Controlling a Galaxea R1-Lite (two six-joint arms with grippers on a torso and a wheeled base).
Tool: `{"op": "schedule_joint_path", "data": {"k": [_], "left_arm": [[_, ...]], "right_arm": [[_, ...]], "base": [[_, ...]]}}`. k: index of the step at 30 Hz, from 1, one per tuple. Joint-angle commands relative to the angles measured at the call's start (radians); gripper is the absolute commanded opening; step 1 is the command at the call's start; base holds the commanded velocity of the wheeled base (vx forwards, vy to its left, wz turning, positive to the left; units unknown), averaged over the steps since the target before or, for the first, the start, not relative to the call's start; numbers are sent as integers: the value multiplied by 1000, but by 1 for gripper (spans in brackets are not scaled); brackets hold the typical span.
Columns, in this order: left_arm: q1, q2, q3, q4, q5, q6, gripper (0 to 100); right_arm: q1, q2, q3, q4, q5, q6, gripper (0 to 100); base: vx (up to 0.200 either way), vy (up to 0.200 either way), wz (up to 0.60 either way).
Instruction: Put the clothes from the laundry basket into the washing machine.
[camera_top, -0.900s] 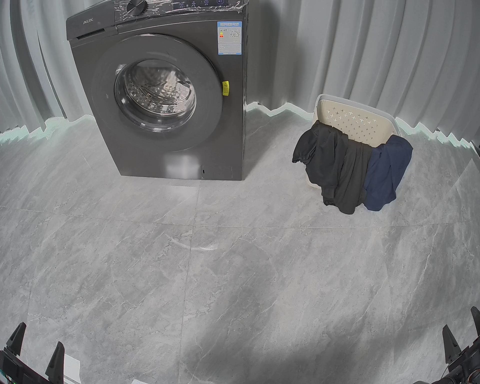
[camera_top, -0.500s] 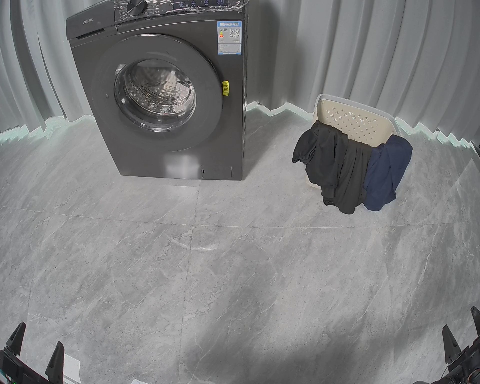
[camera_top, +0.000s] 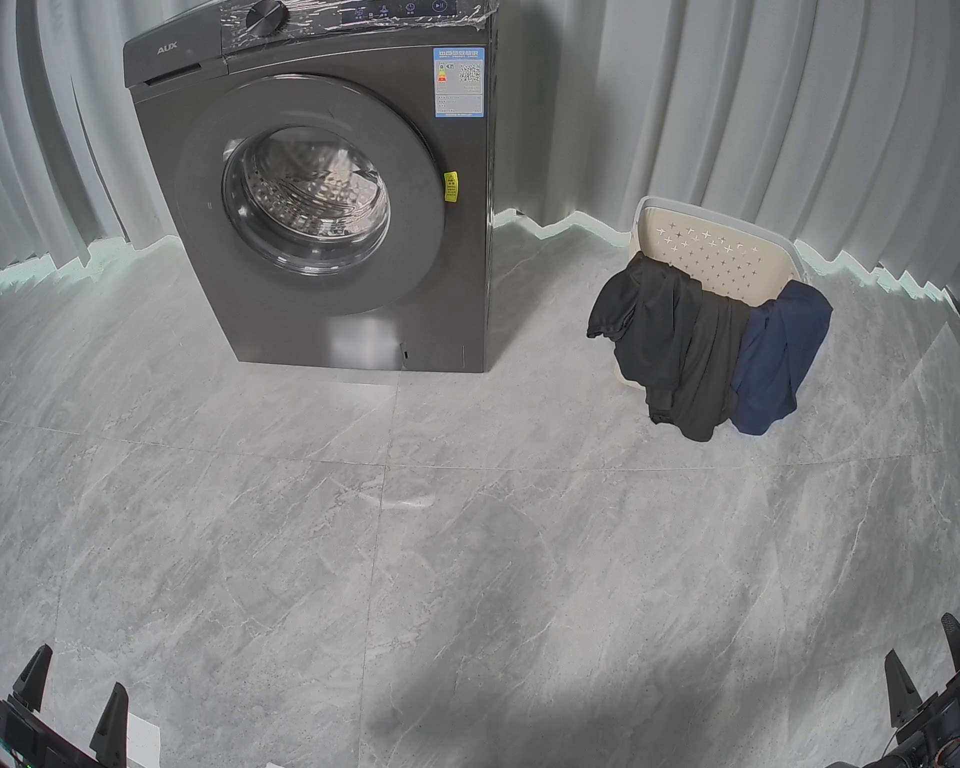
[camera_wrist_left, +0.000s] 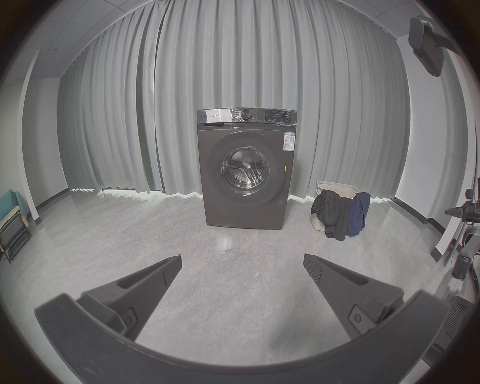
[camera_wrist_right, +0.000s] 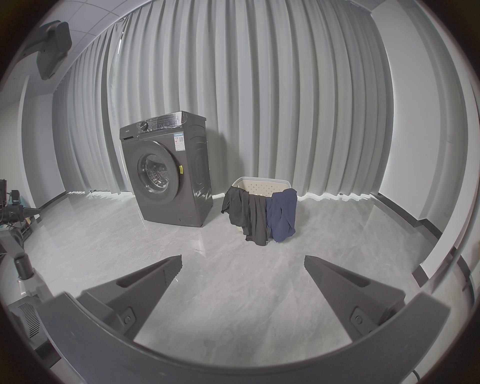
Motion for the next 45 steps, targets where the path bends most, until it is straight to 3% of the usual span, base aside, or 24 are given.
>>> {"op": "schedule_joint_path", "data": {"k": [1,11,32,45], "left_arm": [[0,-18,16,1,0,0,100],[0,-18,16,-1,0,1,100],[0,-18,16,-1,0,3,100],[0,-18,16,-1,0,1,100]], "right_arm": [[0,-5,16,0,0,-1,100],[0,-5,16,0,2,-1,100],[-1,-5,16,0,2,-1,100],[-1,-5,16,0,0,-1,100]], "base": [[200,0,0],[200,0,0],[0,0,-143],[185,0,0]]}}
